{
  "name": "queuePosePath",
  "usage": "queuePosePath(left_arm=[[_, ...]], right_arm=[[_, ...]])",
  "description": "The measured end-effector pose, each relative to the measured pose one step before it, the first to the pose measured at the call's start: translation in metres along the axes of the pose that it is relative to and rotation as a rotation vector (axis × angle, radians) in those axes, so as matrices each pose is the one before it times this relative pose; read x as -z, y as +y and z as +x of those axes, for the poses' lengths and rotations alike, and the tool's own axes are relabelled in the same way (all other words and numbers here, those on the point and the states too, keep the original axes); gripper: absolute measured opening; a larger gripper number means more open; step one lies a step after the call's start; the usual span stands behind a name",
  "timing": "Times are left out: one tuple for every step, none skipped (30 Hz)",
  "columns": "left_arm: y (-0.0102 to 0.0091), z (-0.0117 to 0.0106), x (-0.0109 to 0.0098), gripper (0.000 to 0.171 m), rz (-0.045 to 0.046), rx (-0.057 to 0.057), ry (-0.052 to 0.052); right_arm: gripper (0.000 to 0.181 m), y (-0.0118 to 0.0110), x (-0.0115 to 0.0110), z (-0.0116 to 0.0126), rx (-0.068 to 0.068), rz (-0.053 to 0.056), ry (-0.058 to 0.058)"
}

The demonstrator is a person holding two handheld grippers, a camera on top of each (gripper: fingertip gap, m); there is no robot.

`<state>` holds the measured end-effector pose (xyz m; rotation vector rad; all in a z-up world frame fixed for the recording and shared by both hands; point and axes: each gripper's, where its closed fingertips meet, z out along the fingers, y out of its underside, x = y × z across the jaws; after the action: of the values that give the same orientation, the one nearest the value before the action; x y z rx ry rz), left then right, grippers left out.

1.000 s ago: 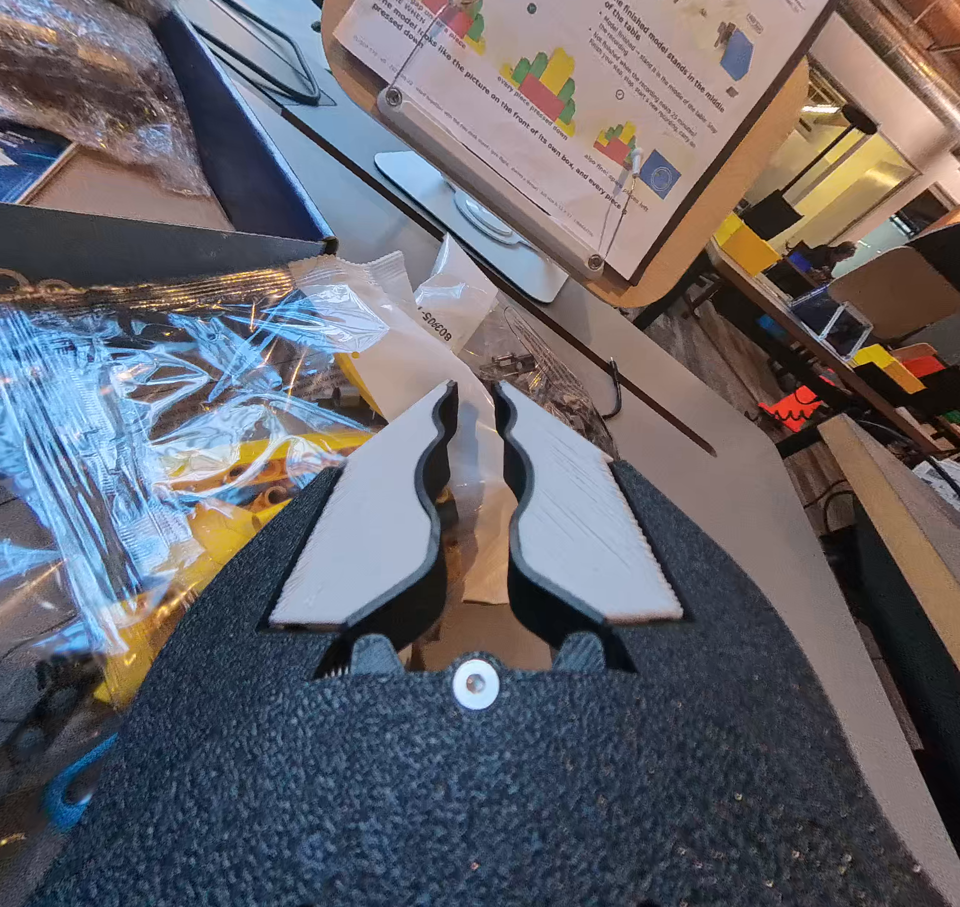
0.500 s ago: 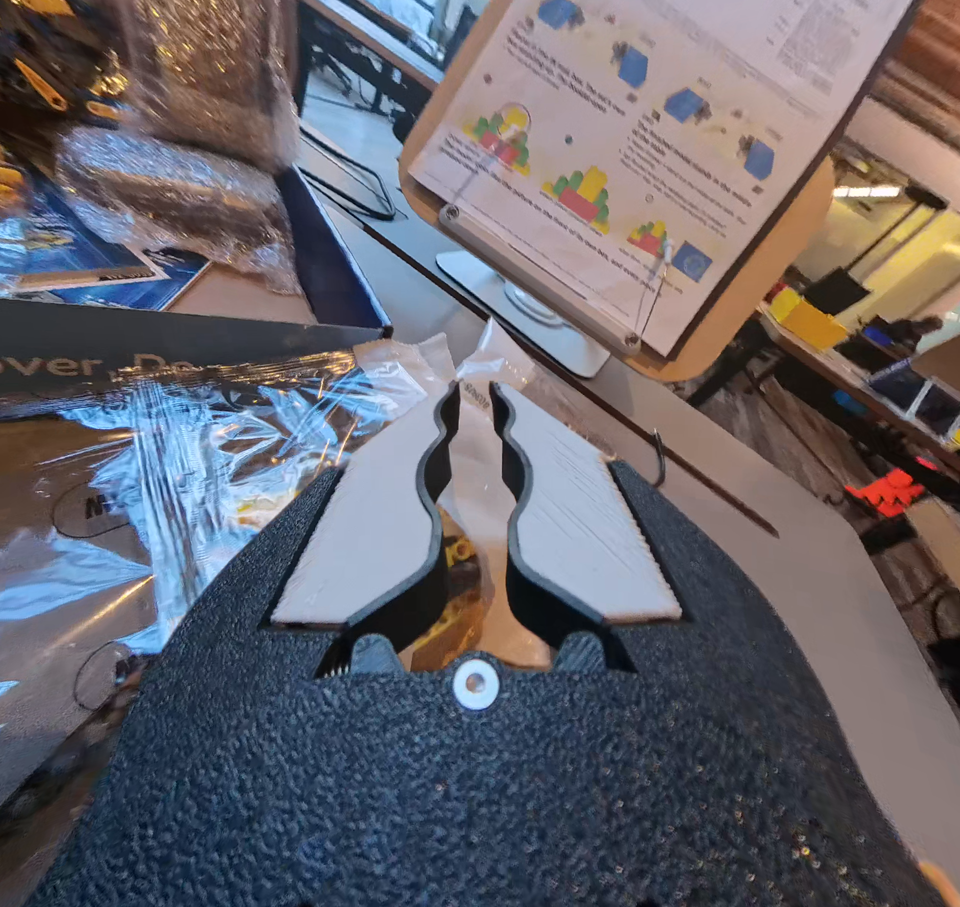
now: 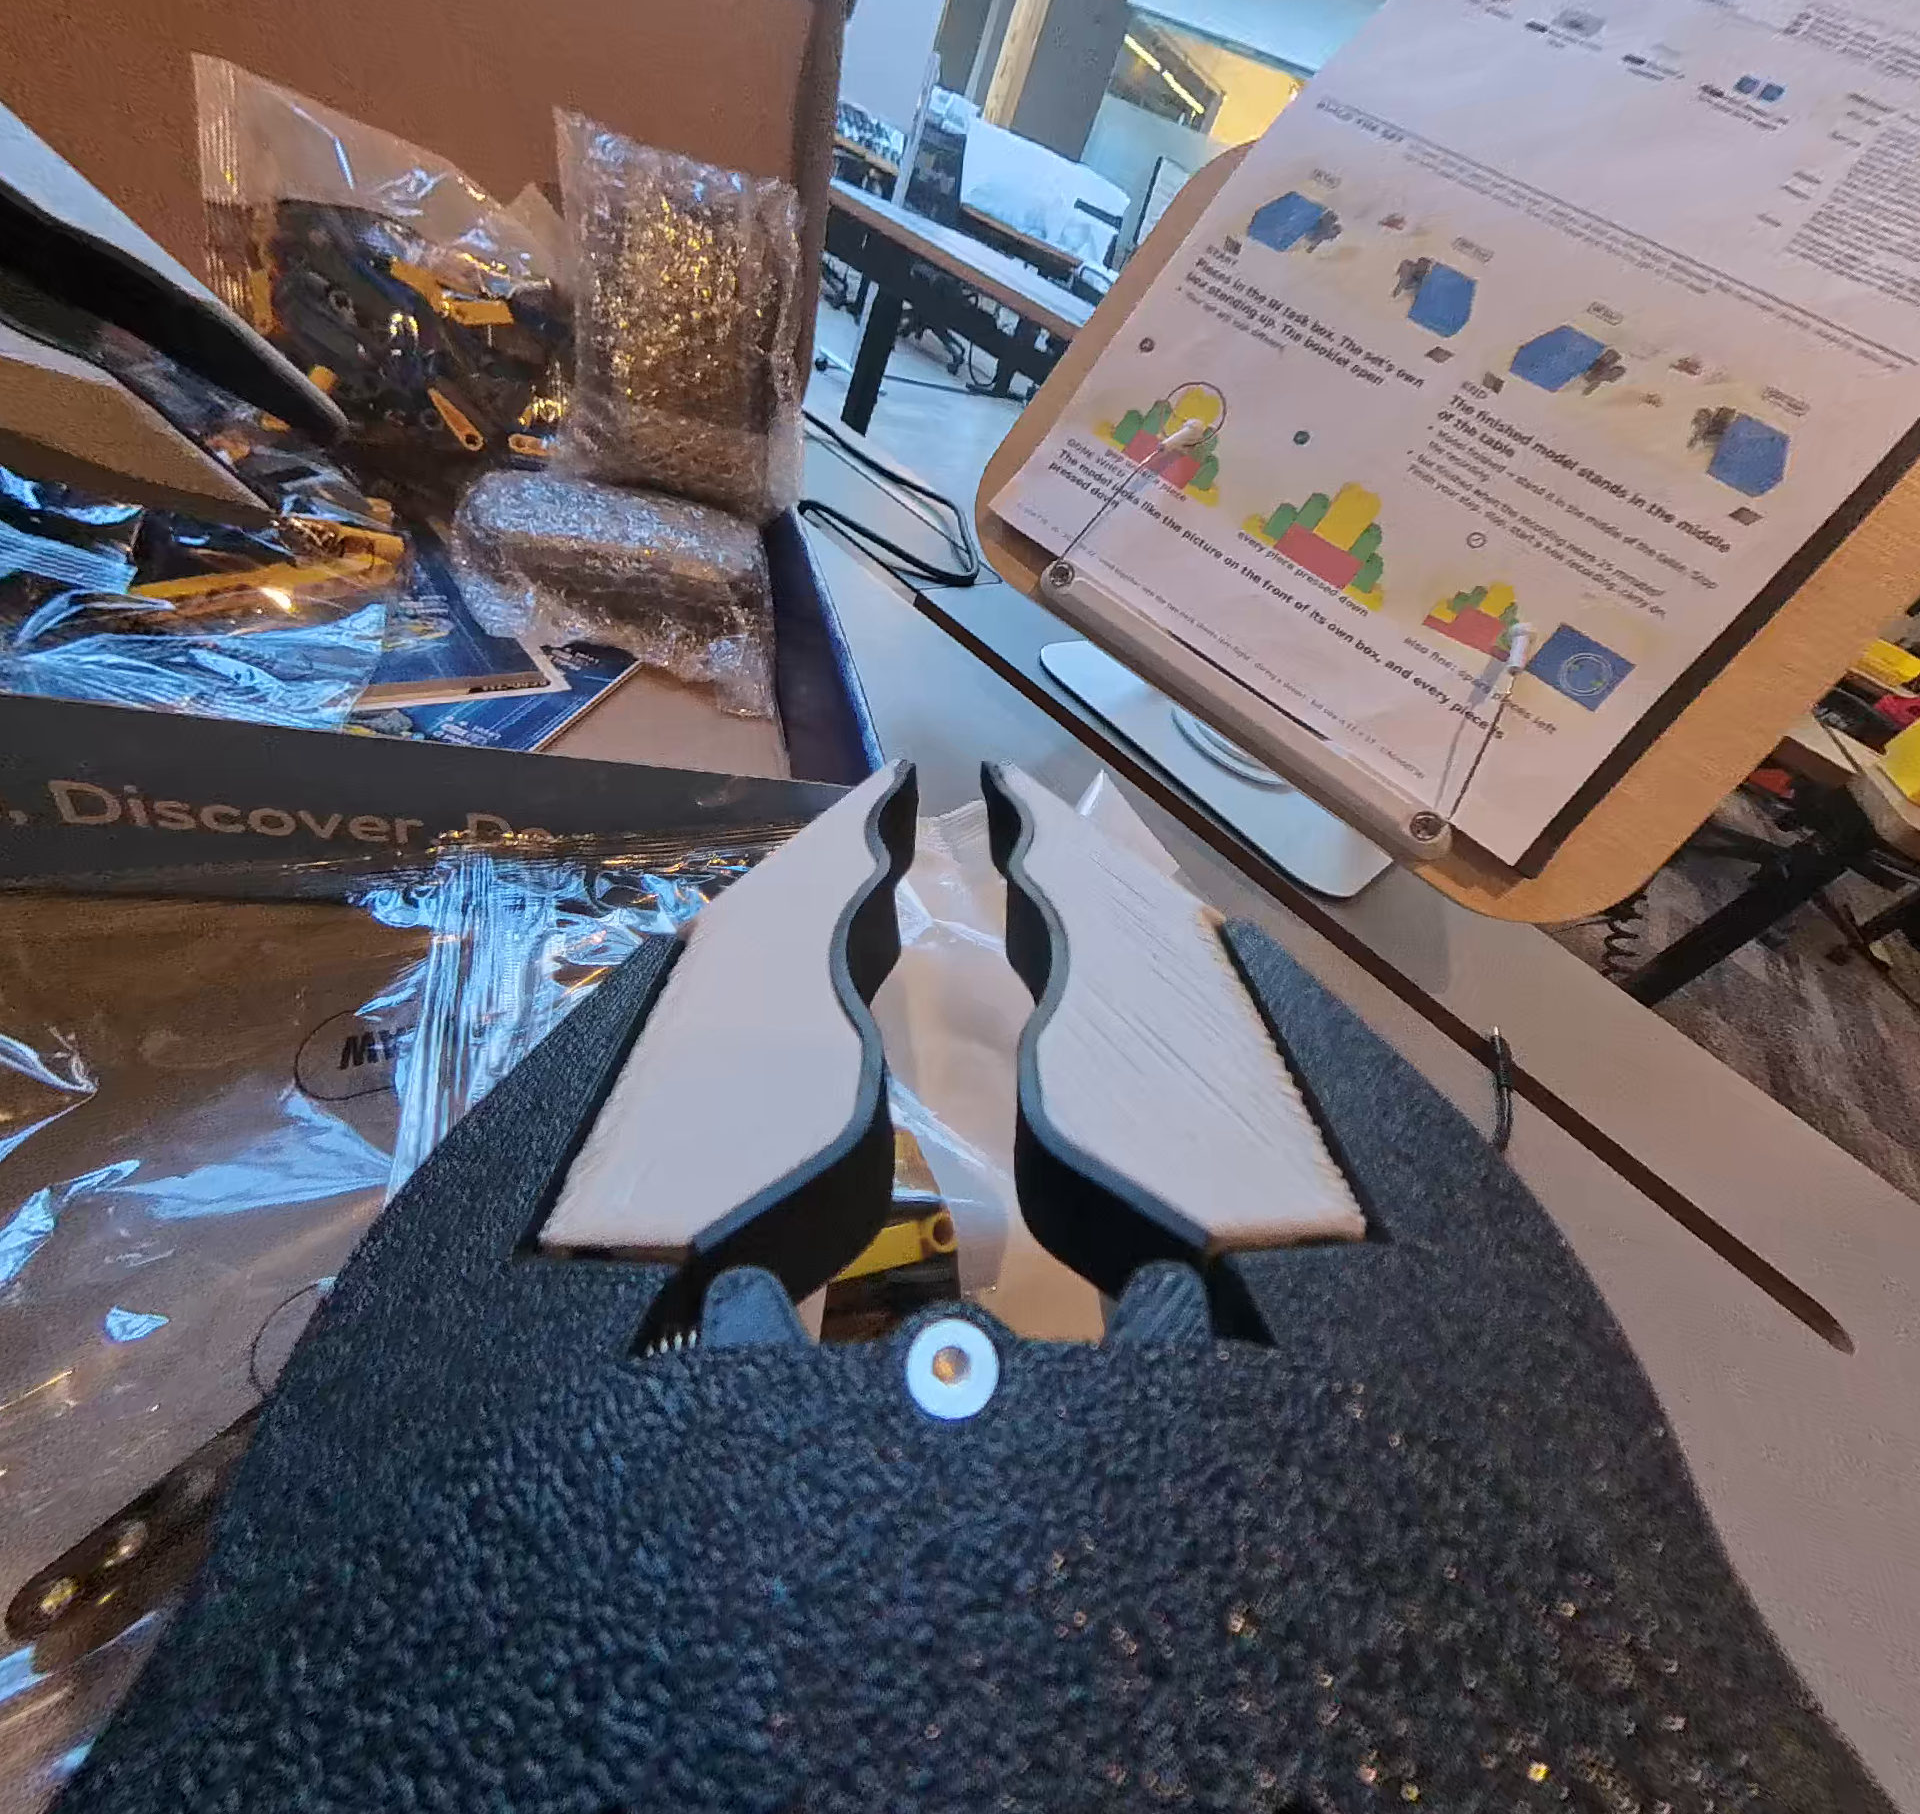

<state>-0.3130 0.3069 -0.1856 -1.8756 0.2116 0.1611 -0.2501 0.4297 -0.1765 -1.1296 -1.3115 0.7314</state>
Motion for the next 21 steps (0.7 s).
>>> queuePosePath(left_arm=[[0.00010,0.00015,0.00000,0.024,-0.00039,-0.0013,0.0002],[0.00005,0.00008,-0.00005,0.024,0.00031,0.0000,0.0004],[0.00022,-0.00032,0.00007,0.024,-0.00005,0.0017,-0.0005],[0.00013,-0.00059,0.00022,0.024,-0.00003,0.0032,-0.0009],[-0.00027,-0.00073,0.00041,0.024,0.00127,0.0041,-0.0020],[-0.00061,-0.00050,0.00077,0.024,0.00345,0.0014,-0.0018],[-0.00048,-0.00041,0.00090,0.024,0.00257,-0.0023,-0.0030],[-0.00017,-0.00018,0.00079,0.024,0.00064,-0.0044,-0.0033],[0.00000,0.00059,0.00028,0.024,0.00071,-0.0052,0.0000],[0.00047,0.00096,-0.00026,0.024,-0.00232,-0.0049,0.0017],[0.00132,0.00069,-0.00088,0.024,-0.00736,-0.0053,0.0011],[0.00134,0.00051,-0.00064,0.024,-0.00769,-0.0045,0.0002],[0.00056,0.00026,-0.00029,0.025,-0.00294,-0.0028,0.0000],[-0.00019,0.00005,0.00009,0.025,0.00144,-0.0012,-0.0005],[-0.00005,-0.00042,0.00001,0.024,0.00112,0.0009,-0.0015],[0.00031,-0.00004,-0.00007,0.025,-0.00179,0.0031,0.0017],[0.00017,0.00022,-0.00014,0.024,-0.00083,0.0033,0.0035],[0.00016,0.00034,-0.00003,0.024,-0.00012,0.0017,0.0028],[0.00034,0.00047,-0.00013,0.025,-0.00174,-0.0003,0.0026],[0.00015,0.00078,-0.00001,0.025,-0.00076,-0.0030,0.0026],[0.00011,0.00071,-0.00012,0.025,-0.00007,-0.0062,-0.0001]], right_arm=[[0.013,0.00029,-0.00020,-0.00136,0.0033,-0.0085,-0.0046],[0.013,-0.00029,0.00007,-0.00125,0.0011,-0.0057,-0.0063],[0.013,-0.00025,0.00013,-0.00203,-0.0044,-0.0054,-0.0145],[0.013,0.00044,-0.00001,-0.00265,-0.0110,-0.0094,-0.0214],[0.014,0.00134,-0.00001,-0.00279,-0.0129,-0.0143,-0.0235],[0.014,0.00265,0.00007,-0.00313,-0.0107,-0.0225,-0.0290],[0.014,0.00449,0.00048,-0.00085,-0.0068,-0.0337,-0.0175],[0.015,0.00537,0.00105,0.00456,-0.0039,-0.0366,0.0145],[0.019,0.00573,0.00156,0.00844,-0.0061,-0.0347,0.0353],[0.022,0.00608,0.00158,0.00982,-0.0117,-0.0326,0.0385],[0.022,0.00528,0.00158,0.00880,-0.0157,-0.0235,0.0286],[0.021,0.00379,0.00144,0.00543,-0.0167,-0.0120,0.0067],[0.019,0.00307,0.00099,0.00139,-0.0154,-0.0069,-0.0161],[0.014,0.00327,0.00032,-0.00160,-0.0118,-0.0094,-0.0277],[0.013,0.00432,-0.00053,-0.00233,-0.0054,-0.0178,-0.0232],[0.013,0.00507,-0.00137,-0.00174,0.0023,-0.0256,-0.0123],[0.013,0.00549,-0.00200,-0.00331,0.0058,-0.0297,-0.0168],[0.013,0.00605,-0.00312,-0.00694,0.0042,-0.0347,-0.0380],[0.011,0.00675,-0.00422,-0.00875,0.0043,-0.0398,-0.0476],[0.005,0.00560,-0.00454,-0.00690,0.0106,-0.0328,-0.0314],[0.000,0.00157,-0.00273,-0.00519,0.0160,-0.0084,-0.0165]])
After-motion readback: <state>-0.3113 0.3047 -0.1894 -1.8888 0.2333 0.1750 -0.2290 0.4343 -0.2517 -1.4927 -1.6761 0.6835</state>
